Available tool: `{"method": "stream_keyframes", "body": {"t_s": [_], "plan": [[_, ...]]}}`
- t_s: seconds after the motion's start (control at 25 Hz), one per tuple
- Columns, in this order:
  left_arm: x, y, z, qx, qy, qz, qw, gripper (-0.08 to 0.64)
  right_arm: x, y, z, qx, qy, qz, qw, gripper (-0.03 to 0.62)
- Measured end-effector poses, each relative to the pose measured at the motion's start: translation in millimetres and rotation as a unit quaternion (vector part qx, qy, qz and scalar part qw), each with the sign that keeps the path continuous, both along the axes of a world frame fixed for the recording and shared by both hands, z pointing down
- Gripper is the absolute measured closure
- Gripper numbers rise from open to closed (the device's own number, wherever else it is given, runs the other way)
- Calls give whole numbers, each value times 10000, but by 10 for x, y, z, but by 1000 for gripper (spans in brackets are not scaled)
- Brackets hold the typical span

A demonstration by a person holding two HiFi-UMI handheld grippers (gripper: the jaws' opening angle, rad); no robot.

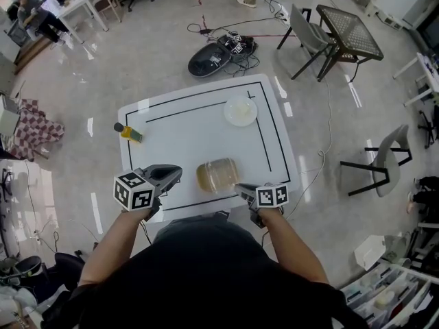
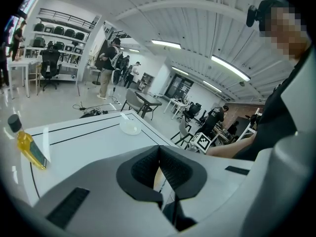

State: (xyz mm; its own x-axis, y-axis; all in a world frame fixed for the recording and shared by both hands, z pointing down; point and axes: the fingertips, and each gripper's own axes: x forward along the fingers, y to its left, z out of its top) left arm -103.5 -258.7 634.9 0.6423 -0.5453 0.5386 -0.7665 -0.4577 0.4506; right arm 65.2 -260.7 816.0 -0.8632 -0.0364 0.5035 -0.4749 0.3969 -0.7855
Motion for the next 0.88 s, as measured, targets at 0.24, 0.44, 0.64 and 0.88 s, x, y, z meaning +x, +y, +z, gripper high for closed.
{"method": "stream_keyframes", "body": {"t_s": [0.24,0.44,0.64,0.88], "plan": [[-39,45,-52,102,38,-106,9999,537,50,-91,-143,162,-92,67,9998,545],[-87,61,-115,181,95,-205,9996,538,121,-219,-388,341,-173,256,9989,546],[-112,101,-165,259,126,-246,9993,538,226,-321,-607,571,-123,395,9975,546],[-113,125,-262,371,214,-288,9987,538,381,-485,-872,934,-45,561,9940,546]]}}
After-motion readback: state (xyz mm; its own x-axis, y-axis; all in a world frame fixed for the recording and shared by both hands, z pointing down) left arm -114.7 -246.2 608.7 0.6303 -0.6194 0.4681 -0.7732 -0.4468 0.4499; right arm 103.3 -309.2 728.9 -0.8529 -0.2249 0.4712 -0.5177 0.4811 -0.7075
